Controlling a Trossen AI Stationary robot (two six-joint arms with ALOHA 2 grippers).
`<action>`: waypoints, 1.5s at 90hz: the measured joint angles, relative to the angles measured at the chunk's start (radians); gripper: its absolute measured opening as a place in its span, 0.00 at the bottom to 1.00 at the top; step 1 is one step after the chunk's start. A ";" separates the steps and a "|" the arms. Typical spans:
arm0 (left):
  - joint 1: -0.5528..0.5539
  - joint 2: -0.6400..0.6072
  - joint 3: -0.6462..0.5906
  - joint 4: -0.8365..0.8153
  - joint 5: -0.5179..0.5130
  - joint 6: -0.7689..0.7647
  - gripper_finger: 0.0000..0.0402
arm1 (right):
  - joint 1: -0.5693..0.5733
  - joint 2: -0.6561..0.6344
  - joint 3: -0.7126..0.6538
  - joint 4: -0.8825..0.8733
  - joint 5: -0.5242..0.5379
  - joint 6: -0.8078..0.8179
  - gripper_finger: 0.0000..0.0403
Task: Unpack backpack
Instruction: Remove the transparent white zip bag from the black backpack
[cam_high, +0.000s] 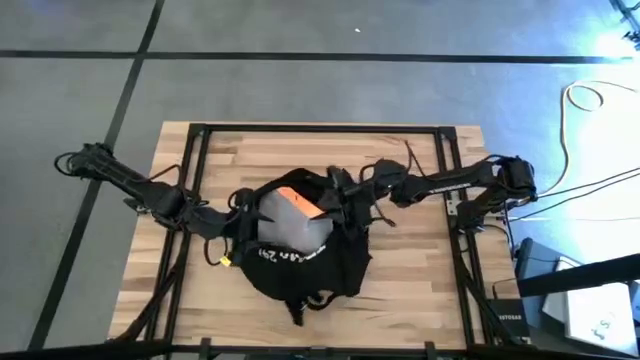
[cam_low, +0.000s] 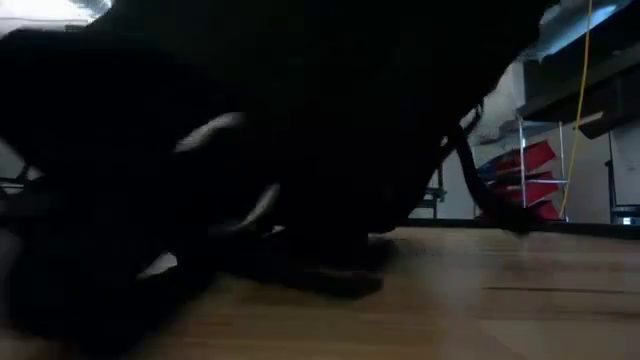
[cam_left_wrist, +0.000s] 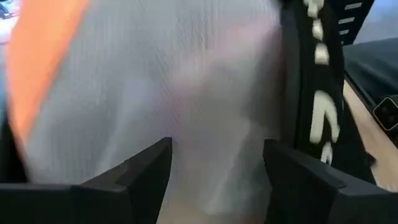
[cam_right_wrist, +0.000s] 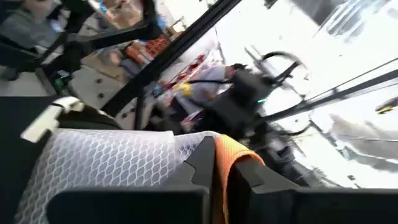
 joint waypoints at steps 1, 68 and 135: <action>0.000 0.000 0.000 0.000 0.000 0.000 0.59 | -0.001 -0.004 0.000 0.003 0.000 0.001 0.00; 0.005 0.012 -0.212 0.256 -0.041 -0.061 0.59 | -0.047 -0.057 0.063 0.009 0.068 0.079 0.00; 0.041 0.011 -0.489 0.498 -0.119 -0.209 0.59 | -0.084 -0.090 0.084 -0.036 0.084 0.259 0.00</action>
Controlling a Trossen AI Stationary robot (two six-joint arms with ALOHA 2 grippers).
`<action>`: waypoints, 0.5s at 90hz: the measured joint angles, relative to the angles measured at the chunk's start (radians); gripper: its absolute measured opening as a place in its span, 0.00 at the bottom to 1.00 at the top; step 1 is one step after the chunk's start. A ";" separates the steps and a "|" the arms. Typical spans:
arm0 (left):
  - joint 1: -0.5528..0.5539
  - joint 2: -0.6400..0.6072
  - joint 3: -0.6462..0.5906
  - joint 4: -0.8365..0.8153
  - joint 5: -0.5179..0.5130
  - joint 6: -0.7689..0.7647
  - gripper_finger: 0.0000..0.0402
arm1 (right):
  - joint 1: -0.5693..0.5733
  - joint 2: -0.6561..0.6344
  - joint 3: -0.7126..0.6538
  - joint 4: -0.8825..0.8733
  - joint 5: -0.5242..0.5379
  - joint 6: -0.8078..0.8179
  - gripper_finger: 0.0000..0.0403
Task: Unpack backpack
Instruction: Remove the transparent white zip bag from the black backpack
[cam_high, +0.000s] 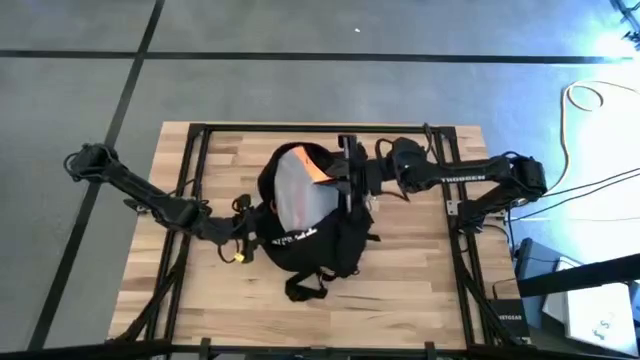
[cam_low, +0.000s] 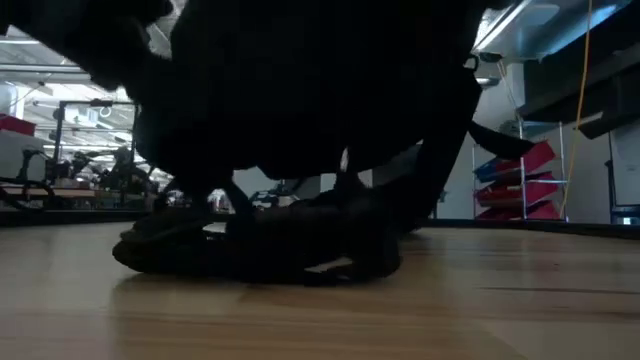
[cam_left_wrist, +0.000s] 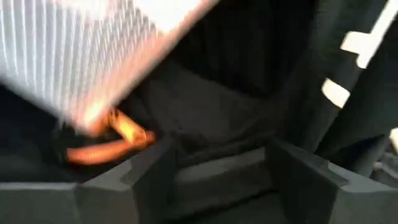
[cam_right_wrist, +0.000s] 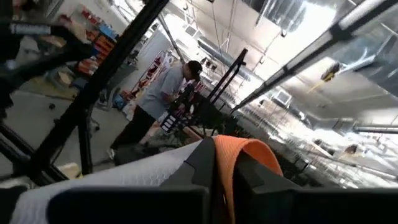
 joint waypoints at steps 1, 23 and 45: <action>0.003 0.000 -0.003 0.001 0.000 -0.003 0.59 | -0.002 0.000 0.002 -0.001 0.000 0.009 0.00; 0.034 0.000 -0.031 0.009 -0.001 -0.029 0.59 | -0.009 -0.001 0.090 -0.101 0.002 0.108 0.00; 0.043 0.000 -0.031 0.011 -0.001 -0.026 0.59 | -0.008 -0.001 0.228 -0.308 0.073 0.141 0.00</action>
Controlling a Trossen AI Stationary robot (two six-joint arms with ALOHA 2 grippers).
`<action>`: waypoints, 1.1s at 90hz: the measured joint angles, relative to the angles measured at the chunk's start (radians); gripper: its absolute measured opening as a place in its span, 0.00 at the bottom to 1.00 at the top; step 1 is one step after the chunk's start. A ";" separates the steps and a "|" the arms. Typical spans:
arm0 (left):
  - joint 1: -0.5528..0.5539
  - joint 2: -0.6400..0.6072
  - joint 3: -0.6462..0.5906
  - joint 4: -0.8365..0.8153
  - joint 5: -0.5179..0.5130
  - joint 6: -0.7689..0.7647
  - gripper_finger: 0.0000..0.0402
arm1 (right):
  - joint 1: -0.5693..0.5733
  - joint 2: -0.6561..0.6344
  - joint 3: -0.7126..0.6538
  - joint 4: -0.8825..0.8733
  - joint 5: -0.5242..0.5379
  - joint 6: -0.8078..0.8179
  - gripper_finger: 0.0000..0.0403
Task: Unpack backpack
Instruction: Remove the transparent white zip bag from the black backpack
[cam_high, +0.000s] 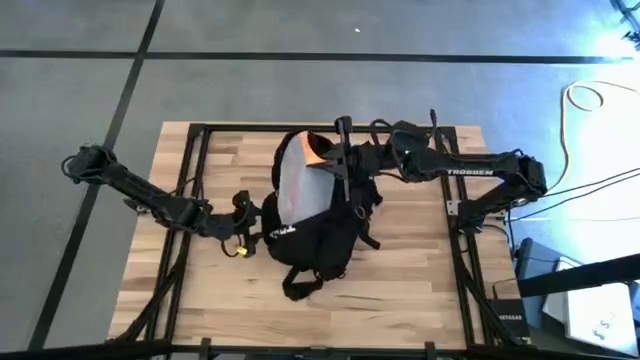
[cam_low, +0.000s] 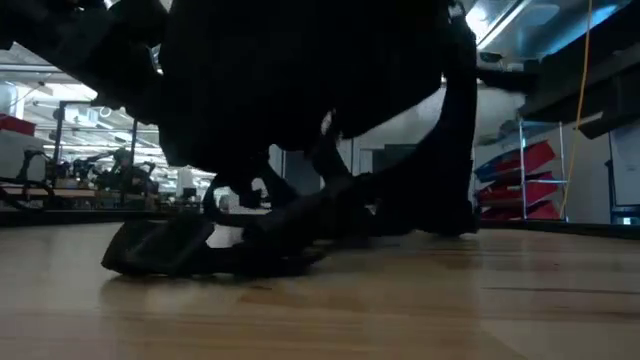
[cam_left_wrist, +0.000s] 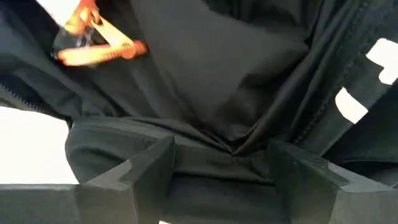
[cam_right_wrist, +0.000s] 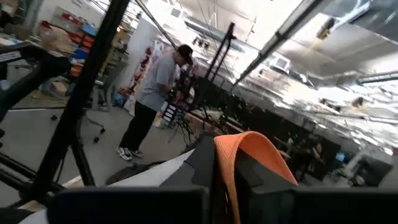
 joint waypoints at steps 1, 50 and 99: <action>0.000 0.000 0.000 0.000 0.000 0.000 0.59 | 0.000 0.000 0.005 -0.006 0.001 0.000 0.00; 0.000 0.000 0.000 0.001 -0.001 -0.002 0.59 | -0.020 0.000 0.156 -0.090 0.001 -0.108 0.00; 0.000 0.003 -0.003 -0.016 -0.003 -0.002 0.59 | -0.077 -0.003 0.256 -0.403 0.228 0.333 0.00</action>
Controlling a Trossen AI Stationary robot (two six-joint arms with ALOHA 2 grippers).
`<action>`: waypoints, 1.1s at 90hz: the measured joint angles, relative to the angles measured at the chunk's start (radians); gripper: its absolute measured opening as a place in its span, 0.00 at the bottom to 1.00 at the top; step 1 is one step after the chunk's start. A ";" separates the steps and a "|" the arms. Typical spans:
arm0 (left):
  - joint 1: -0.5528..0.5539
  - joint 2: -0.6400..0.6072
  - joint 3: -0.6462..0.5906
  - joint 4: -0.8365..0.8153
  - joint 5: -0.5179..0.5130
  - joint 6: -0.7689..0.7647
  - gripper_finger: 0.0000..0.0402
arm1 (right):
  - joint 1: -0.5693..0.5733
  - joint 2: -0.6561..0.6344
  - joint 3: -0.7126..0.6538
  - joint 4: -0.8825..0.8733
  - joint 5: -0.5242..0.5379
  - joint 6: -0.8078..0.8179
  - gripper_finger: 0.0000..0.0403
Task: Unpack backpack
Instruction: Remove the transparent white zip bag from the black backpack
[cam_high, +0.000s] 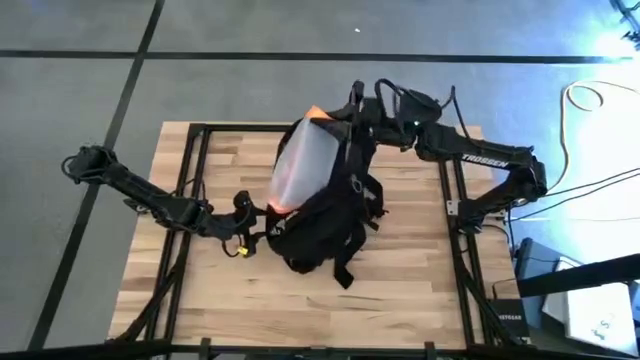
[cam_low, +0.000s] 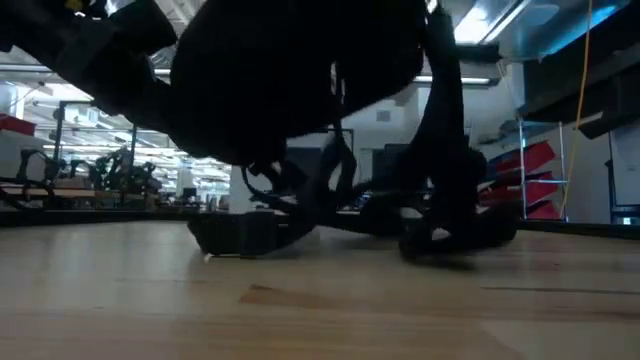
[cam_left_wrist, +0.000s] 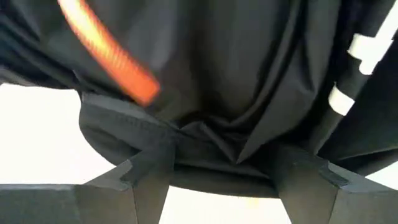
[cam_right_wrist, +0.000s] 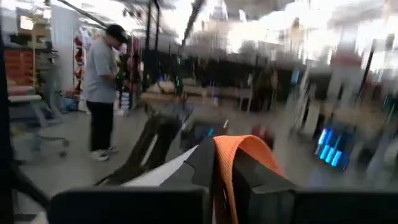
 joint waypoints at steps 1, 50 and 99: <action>0.000 0.000 0.000 0.000 0.000 0.000 0.59 | -0.002 0.000 0.001 -0.012 0.000 0.021 0.00; 0.000 -0.001 0.001 0.012 -0.002 0.000 0.59 | -0.011 0.000 -0.024 -0.472 -0.169 0.202 0.00; -0.003 -0.003 0.002 0.349 -0.003 0.169 0.59 | -0.005 0.062 -0.029 -0.270 -0.068 0.205 0.00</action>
